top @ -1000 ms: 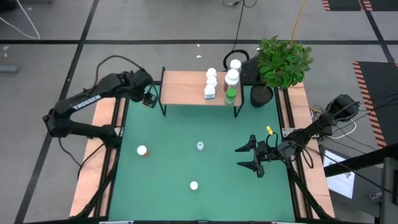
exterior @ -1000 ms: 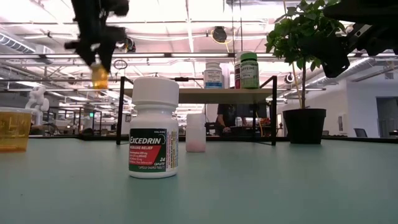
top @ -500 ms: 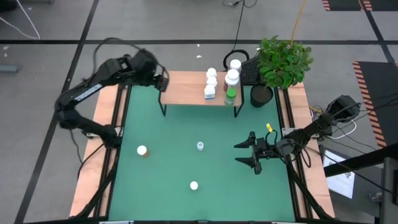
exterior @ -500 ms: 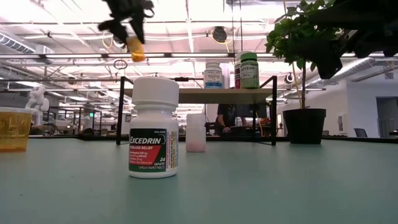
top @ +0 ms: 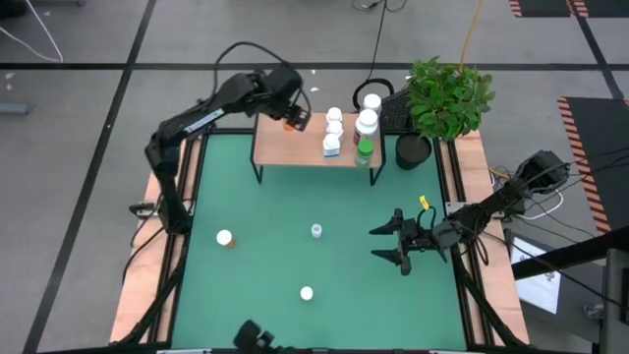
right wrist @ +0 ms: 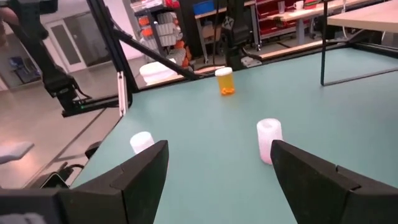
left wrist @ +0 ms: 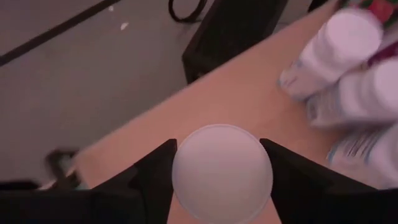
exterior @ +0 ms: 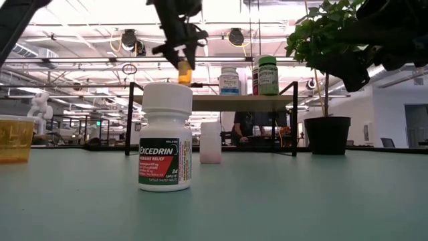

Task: Pick and place medicine bottles onto shelf by color
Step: Put the top big orange pill bottle on the shelf

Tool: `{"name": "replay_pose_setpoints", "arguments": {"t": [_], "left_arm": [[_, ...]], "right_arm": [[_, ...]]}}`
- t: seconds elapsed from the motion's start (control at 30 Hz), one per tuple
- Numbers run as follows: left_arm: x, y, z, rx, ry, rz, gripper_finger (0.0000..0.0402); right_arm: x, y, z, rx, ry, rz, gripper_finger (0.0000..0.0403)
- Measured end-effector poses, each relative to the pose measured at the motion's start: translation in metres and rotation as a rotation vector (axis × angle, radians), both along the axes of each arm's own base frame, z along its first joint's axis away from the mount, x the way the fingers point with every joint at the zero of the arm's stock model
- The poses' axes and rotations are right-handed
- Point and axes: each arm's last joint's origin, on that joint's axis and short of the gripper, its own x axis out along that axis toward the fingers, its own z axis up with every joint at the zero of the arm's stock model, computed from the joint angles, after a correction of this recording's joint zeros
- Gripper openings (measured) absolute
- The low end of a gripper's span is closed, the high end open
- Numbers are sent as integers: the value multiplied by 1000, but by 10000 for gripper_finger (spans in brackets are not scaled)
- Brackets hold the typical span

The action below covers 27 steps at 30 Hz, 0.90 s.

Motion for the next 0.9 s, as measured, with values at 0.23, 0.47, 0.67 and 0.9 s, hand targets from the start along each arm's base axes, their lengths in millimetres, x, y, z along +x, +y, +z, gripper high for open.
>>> {"name": "replay_pose_setpoints", "arguments": {"t": [0.23,0.47,0.67,0.9], "left_arm": [[29,16,-20,46,-52,-23,218],[38,22,-33,50,-29,-33,221],[39,23,-43,68,-9,-28,228],[40,25,-60,76,17,-18,229]], "right_arm": [[0,0,-1,-4,6,0,276],[0,0,-1,-4,7,0,276],[0,0,-1,-4,6,0,276],[0,0,-1,4,6,0,276]]}}
